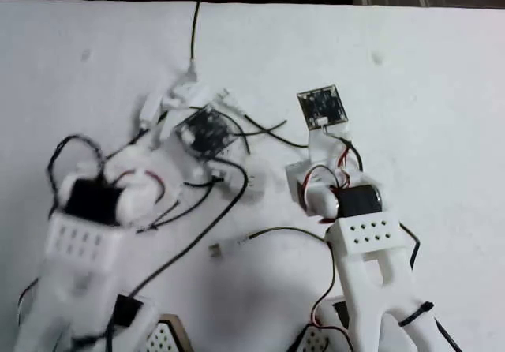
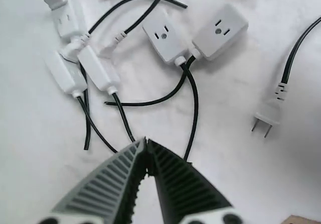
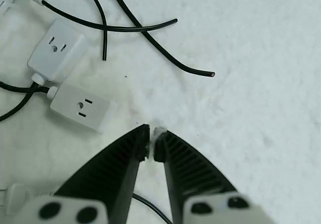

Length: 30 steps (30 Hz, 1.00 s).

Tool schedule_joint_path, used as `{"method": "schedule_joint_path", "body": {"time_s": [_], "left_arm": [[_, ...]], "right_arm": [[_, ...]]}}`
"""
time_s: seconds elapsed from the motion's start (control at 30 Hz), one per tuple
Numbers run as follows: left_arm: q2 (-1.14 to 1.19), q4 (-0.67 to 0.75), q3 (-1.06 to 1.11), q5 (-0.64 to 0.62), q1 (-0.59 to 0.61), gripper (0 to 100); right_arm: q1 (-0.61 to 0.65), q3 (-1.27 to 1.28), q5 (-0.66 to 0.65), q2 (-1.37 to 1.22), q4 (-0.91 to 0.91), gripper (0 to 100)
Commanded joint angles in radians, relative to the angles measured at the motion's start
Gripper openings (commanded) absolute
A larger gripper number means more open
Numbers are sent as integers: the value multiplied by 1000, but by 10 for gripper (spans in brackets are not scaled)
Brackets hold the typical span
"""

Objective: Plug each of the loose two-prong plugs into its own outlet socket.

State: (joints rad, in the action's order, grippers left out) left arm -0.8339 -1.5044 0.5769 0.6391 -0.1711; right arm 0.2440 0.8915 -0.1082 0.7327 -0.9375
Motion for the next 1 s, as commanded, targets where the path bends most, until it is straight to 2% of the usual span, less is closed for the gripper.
{"method": "schedule_joint_path", "body": {"time_s": [0.0,0.1,0.2,0.33,0.37,0.47,0.6,0.73,0.97], "left_arm": [[-130,-55,-2,-25,-1,21],[-177,-48,78,-52,-8,22],[-163,44,204,-51,-2,47],[-85,201,374,-55,-1,231],[-54,244,399,-57,-1,246],[68,362,430,-57,1,218],[326,453,374,-57,1,210],[616,456,239,-57,1,206],[868,344,43,-57,-5,143]], "right_arm": [[-7,-46,-8,2,16,22],[-7,-46,-8,-1,16,22],[-7,-46,-6,-2,16,22],[-5,-46,-5,-2,16,22],[-5,-46,-5,-2,16,22],[-5,-44,-5,-2,16,22],[-5,-43,-5,-2,16,22],[-5,-43,-5,-2,16,22],[-5,-41,-9,-2,16,22]]}}
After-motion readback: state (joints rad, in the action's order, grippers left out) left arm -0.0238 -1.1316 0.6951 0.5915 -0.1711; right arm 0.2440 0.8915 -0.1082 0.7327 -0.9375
